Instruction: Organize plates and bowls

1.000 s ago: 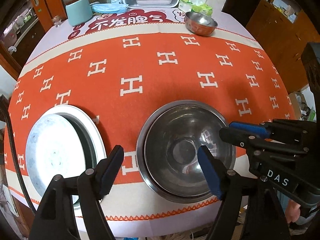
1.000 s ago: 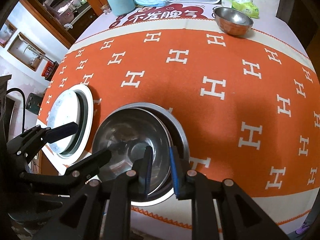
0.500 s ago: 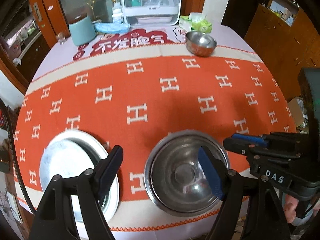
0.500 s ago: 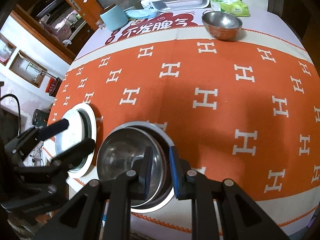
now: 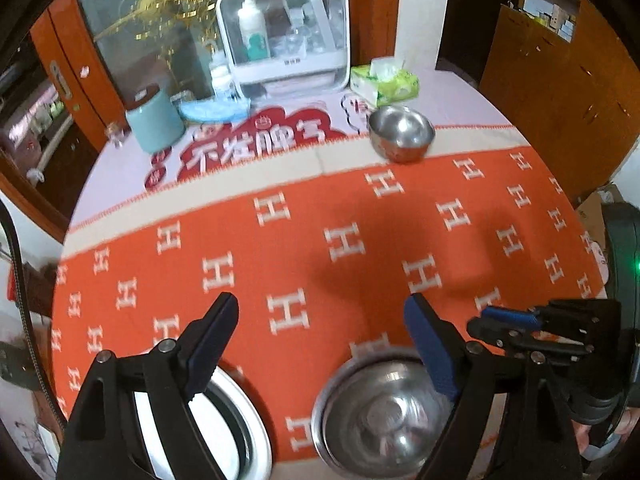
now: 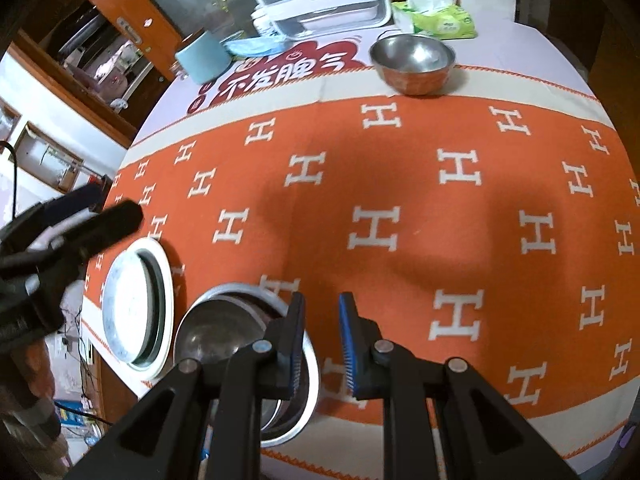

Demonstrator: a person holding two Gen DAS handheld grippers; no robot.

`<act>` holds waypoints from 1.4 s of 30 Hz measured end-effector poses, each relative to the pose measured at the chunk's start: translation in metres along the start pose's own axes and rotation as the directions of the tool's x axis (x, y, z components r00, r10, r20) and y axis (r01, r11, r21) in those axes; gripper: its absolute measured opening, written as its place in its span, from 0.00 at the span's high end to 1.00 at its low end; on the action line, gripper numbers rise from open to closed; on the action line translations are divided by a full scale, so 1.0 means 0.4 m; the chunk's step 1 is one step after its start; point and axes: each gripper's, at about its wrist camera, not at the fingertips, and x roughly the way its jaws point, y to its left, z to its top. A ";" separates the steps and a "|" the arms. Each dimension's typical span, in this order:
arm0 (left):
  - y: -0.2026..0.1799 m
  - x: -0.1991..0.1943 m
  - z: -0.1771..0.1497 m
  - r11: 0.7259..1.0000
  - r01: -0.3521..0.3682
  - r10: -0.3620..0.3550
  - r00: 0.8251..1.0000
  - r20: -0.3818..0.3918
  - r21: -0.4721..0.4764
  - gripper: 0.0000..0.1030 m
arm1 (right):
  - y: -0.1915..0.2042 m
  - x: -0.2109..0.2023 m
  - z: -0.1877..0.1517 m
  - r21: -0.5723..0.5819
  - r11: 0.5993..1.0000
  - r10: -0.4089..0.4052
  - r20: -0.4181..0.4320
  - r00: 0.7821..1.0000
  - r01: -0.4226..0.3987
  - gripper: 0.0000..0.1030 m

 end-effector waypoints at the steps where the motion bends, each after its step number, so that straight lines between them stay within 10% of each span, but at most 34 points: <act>1: 0.000 -0.001 0.020 1.000 0.000 0.000 1.000 0.009 0.007 0.19 | -0.009 -0.003 0.010 0.009 1.000 -0.002 0.004 1.000 0.002 0.83; 20: -0.033 0.144 0.421 0.995 -0.001 -0.005 0.998 0.066 0.099 0.10 | -0.189 -0.131 0.412 0.091 0.989 -0.134 0.204 0.970 0.117 0.71; 33: -0.053 0.508 0.556 0.980 0.178 -0.188 0.975 -0.119 -0.089 0.10 | -0.360 0.099 0.586 0.285 0.956 -0.087 0.040 0.995 0.072 0.71; 42: -0.105 0.667 0.540 0.980 0.193 -0.201 0.949 -0.242 -0.055 0.28 | -0.388 0.207 0.611 0.322 0.944 -0.069 -0.036 0.997 0.077 0.71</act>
